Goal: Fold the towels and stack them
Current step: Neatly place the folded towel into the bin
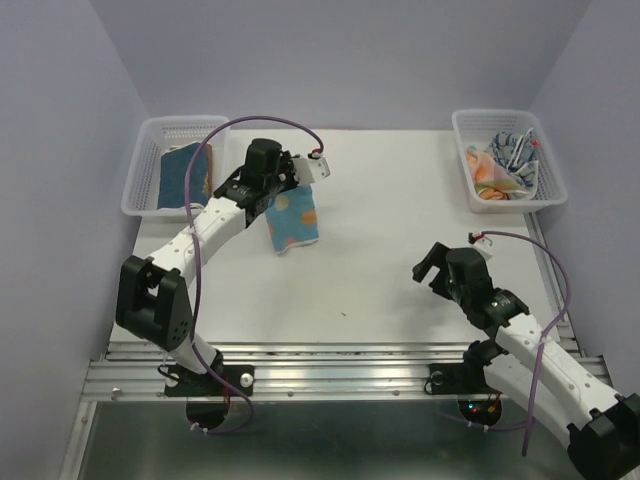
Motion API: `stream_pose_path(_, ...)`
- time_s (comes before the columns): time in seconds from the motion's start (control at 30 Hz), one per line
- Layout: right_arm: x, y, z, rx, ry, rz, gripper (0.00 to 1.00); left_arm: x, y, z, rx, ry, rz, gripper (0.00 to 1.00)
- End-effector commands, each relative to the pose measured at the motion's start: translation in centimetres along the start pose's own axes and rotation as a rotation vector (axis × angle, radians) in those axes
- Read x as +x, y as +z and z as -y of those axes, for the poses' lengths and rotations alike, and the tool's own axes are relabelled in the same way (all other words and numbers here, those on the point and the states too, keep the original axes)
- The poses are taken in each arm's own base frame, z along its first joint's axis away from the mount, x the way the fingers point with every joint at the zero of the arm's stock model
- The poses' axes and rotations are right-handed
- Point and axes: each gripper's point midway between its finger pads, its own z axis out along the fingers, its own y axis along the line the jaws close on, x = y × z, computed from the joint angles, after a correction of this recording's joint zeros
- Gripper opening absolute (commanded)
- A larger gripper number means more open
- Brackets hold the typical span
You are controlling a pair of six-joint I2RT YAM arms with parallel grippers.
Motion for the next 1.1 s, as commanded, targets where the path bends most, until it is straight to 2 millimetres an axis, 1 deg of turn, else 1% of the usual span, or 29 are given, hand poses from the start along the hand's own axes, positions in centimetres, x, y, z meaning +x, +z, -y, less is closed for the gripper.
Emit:
stream_pose_path(0.0, -3.2, -1.1, -0.2, 0.053, 0.034, 0.103, 1.0, 0.0, -1.0, -2.0, 0.087, 0.248, -0.046, 0.0)
stream_pose_path(0.03, -3.5, -1.3, 0.3, 0.076, 0.042, 0.12, 1.0, 1.1, -1.4, -1.6, 0.144, 0.284, -0.085, 0.0)
stream_pose_path(0.1, -3.7, -1.4, 0.6, 0.095, 0.048, 0.131, 1.0, 2.3, -2.0, -0.9, 0.207, 0.309, -0.12, 0.0)
stream_pose_path(0.13, -4.0, -1.5, 0.7, 0.105, 0.056, 0.143, 1.0, 3.2, -2.9, -0.5, 0.251, 0.323, -0.136, 0.0)
stream_pose_path(0.17, -4.1, -1.4, 0.8, 0.112, 0.058, 0.144, 1.0, 3.8, -3.3, -0.1, 0.264, 0.333, -0.146, 0.0)
stream_pose_path(0.2, -4.1, -1.5, 0.9, 0.117, 0.056, 0.146, 1.0, 3.9, -4.4, -0.5, 0.249, 0.346, -0.146, 0.0)
stream_pose_path(0.23, -4.2, -1.4, 1.0, 0.126, 0.054, 0.148, 1.0, 4.3, -5.0, -0.7, 0.24, 0.362, -0.152, 0.0)
stream_pose_path(0.27, -4.5, -1.6, 0.9, 0.135, 0.054, 0.152, 1.0, 5.4, -5.4, -0.2, 0.251, 0.4, -0.164, 0.0)
stream_pose_path(0.3, -4.4, -1.5, 1.1, 0.149, 0.049, 0.144, 1.0, 5.3, -6.8, -1.6, 0.194, 0.408, -0.153, 0.0)
stream_pose_path(0.33, -4.5, -1.5, 1.0, 0.151, 0.047, 0.142, 1.0, 5.6, -7.4, -1.9, 0.18, 0.412, -0.155, 0.0)
stream_pose_path(0.37, -4.5, -1.5, 1.0, 0.155, 0.045, 0.138, 1.0, 5.9, -8.1, -2.1, 0.174, 0.409, -0.154, 0.0)
stream_pose_path(0.4, -4.5, -1.5, 1.0, 0.158, 0.042, 0.134, 1.0, 7.0, -8.9, -2.4, 0.175, 0.394, -0.171, 0.0)
stream_pose_path(0.43, -4.6, -1.4, 0.9, 0.161, 0.043, 0.135, 1.0, 7.0, -10.0, -2.1, 0.2, 0.406, -0.144, 0.0)
stream_pose_path(0.47, -4.5, -1.4, 1.0, 0.164, 0.043, 0.13, 1.0, 7.4, -10.6, -2.1, 0.201, 0.409, -0.144, 0.0)
stream_pose_path(0.5, -4.6, -1.3, 0.8, 0.159, 0.044, 0.133, 1.0, 9.0, -11.0, -1.6, 0.202, 0.412, -0.183, 0.0)
stream_pose_path(0.53, -4.6, -1.2, 0.7, 0.164, 0.041, 0.129, 1.0, 9.1, -12.1, -2.9, 0.125, 0.431, -0.188, 0.0)
stream_pose_path(0.57, -4.7, -1.2, 0.6, 0.165, 0.042, 0.132, 1.0, 10.6, -12.2, -2.1, 0.125, 0.431, -0.219, 0.0)
stream_pose_path(0.6, -4.8, -1.2, 0.6, 0.17, 0.04, 0.134, 1.0, 11.1, -12.8, -2.5, 0.098, 0.44, -0.235, 0.0)
stream_pose_path(0.63, -5.2, -1.3, 0.4, 0.171, 0.042, 0.141, 1.0, 12.3, -14.2, -3.6, 0.059, 0.446, -0.266, 0.0)
stream_pose_path(0.67, -5.3, -1.1, 0.5, 0.182, 0.04, 0.144, 1.0, 12.5, -15.0, -4.1, 0.038, 0.44, -0.264, 0.0)
stream_pose_path(0.73, -5.5, -1.0, 0.1, 0.176, 0.04, 0.146, 1.0, 13.3, -16.0, -5.1, 0.002, 0.424, -0.271, 0.0)
stream_pose_path(0.77, -5.7, -1.0, -0.1, 0.169, 0.046, 0.149, 1.0, 14.5, -16.8, -6.2, -0.032, 0.414, -0.297, 0.0)
stream_pose_path(0.83, -5.7, -0.6, -0.4, 0.163, 0.042, 0.146, 1.0, 15.4, -16.9, -6.7, -0.054, 0.415, -0.302, 0.0)
stream_pose_path(0.87, -5.8, -0.5, -0.6, 0.157, 0.047, 0.149, 1.0, 16.3, -16.9, -7.5, -0.09, 0.414, -0.317, 0.0)
stream_pose_path(0.93, -5.7, -0.2, -0.7, 0.163, 0.043, 0.141, 1.0, 17.5, -16.2, -8.4, -0.136, 0.404, -0.335, 0.0)
stream_pose_path(0.97, -5.7, -0.1, -0.8, 0.162, 0.043, 0.138, 1.0, 17.9, -16.3, -10.3, -0.213, 0.414, -0.345, 0.0)
stream_pose_path(1.0, -5.7, 0.0, -0.9, 0.162, 0.042, 0.136, 1.0, 18.9, -15.8, -10.4, -0.23, 0.412, -0.36, 0.0)
stream_pose_path(1.03, -5.5, 0.2, -0.7, 0.171, 0.041, 0.131, 1.0, 19.2, -15.3, -11.7, -0.276, 0.431, -0.361, 0.0)
stream_pose_path(1.07, -5.5, 0.3, -0.7, 0.174, 0.041, 0.13, 1.0, 19.5, -15.0, -12.2, -0.29, 0.435, -0.359, 0.0)
